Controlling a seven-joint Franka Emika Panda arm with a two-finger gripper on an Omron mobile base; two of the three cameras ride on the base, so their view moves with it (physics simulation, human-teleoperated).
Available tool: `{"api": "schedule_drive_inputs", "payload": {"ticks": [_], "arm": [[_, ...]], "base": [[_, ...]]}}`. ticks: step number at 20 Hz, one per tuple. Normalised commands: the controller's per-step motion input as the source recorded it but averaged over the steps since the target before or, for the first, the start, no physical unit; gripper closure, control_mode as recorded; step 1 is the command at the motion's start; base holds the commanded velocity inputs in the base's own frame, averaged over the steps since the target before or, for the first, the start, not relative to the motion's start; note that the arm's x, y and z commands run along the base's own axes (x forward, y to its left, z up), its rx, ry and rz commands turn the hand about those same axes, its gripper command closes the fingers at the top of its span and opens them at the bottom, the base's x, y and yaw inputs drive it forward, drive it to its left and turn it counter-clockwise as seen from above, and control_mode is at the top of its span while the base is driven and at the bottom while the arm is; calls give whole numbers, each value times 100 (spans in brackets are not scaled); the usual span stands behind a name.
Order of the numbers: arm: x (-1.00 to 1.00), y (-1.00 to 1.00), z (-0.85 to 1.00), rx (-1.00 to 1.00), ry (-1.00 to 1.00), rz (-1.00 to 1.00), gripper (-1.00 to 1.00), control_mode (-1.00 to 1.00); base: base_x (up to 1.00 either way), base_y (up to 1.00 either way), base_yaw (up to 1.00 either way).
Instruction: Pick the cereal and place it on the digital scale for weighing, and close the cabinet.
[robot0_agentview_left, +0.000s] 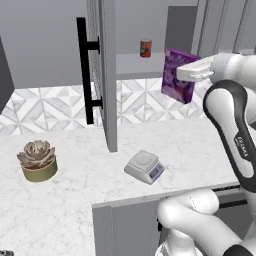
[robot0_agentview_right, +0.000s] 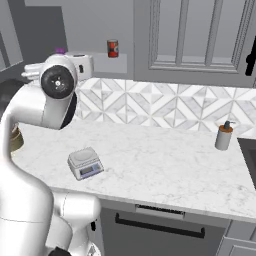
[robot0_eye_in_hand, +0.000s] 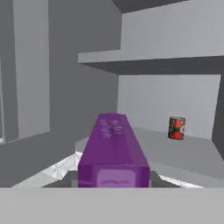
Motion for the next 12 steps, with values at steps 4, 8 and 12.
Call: {"api": "schedule_drive_inputs", "payload": {"ticks": [4,8,12], "arm": [[-2,-6,-49,-10,27,20,100,-100],[0,0,-61,-8,25,18,100,-100],[0,1,-76,-6,19,17,100,-100]], "base": [[0,0,0],[0,0,0],[0,0,0]]}}
